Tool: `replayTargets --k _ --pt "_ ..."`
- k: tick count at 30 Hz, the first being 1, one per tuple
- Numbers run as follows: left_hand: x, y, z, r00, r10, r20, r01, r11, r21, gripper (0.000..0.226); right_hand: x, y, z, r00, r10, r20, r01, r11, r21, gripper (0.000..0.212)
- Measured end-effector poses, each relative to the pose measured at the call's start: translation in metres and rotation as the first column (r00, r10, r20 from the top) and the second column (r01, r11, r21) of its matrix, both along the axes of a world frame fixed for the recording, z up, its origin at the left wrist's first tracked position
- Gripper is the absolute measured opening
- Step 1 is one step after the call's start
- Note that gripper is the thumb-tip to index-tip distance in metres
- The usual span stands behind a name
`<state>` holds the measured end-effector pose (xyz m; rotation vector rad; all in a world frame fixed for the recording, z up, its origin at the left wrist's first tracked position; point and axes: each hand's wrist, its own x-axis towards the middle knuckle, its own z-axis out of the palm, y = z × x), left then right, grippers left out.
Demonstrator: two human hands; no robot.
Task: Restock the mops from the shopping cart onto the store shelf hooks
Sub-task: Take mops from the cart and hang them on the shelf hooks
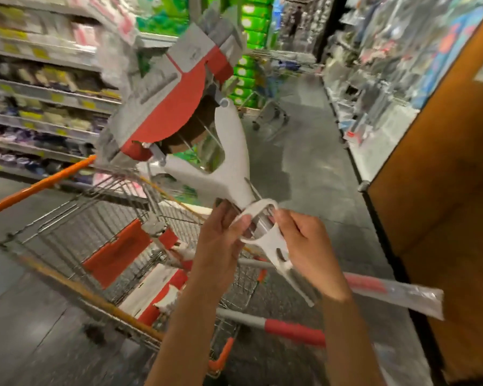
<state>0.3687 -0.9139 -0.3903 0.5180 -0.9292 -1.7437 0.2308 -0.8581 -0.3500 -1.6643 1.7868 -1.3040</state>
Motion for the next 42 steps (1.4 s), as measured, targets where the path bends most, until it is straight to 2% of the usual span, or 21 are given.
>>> replayTargets --k 5,12,16,21,28,32,36,39,42 --pt "-0.038 0.034 0.007 0.987 -0.161 0.004 0.161 0.986 -0.054 0.037 -0.028 0.055 -0.004 0.976 -0.192 0.101 0.196 0.98 -0.028 0.047" --pt "-0.097 0.102 0.019 0.935 -0.348 0.062 0.352 0.933 -0.079 0.047 -0.058 0.153 0.009 0.923 -0.322 0.21 0.345 0.935 -0.084 0.049" --pt "-0.134 0.166 0.028 0.896 -0.439 0.063 0.444 0.889 -0.115 0.044 -0.075 0.223 0.014 0.839 -0.465 0.284 0.498 0.866 -0.054 0.046" --pt "-0.168 0.266 0.038 0.847 -0.528 0.062 0.532 0.841 -0.099 0.067 -0.092 0.326 0.012 0.724 -0.581 0.371 0.643 0.764 -0.059 0.043" --pt "-0.196 0.399 0.046 0.766 -0.632 0.121 0.642 0.762 -0.086 0.079 -0.103 0.463 0.005 0.582 -0.658 0.478 0.759 0.651 -0.028 0.044" --pt "-0.207 0.461 0.044 0.708 -0.689 0.155 0.705 0.702 -0.101 0.076 -0.109 0.529 0.0 0.534 -0.718 0.448 0.81 0.586 -0.027 0.041" --pt "-0.221 0.516 0.05 0.664 -0.735 0.138 0.747 0.659 -0.085 0.075 -0.113 0.586 0.007 0.492 -0.763 0.42 0.849 0.528 -0.035 0.046" --pt "-0.232 0.547 0.059 0.655 -0.743 0.135 0.755 0.648 -0.097 0.071 -0.119 0.616 0.012 0.45 -0.764 0.462 0.874 0.484 -0.05 0.029" --pt "-0.25 0.566 0.064 0.637 -0.756 0.15 0.771 0.623 -0.131 0.068 -0.128 0.639 0.022 0.398 -0.758 0.517 0.903 0.423 -0.076 0.029"
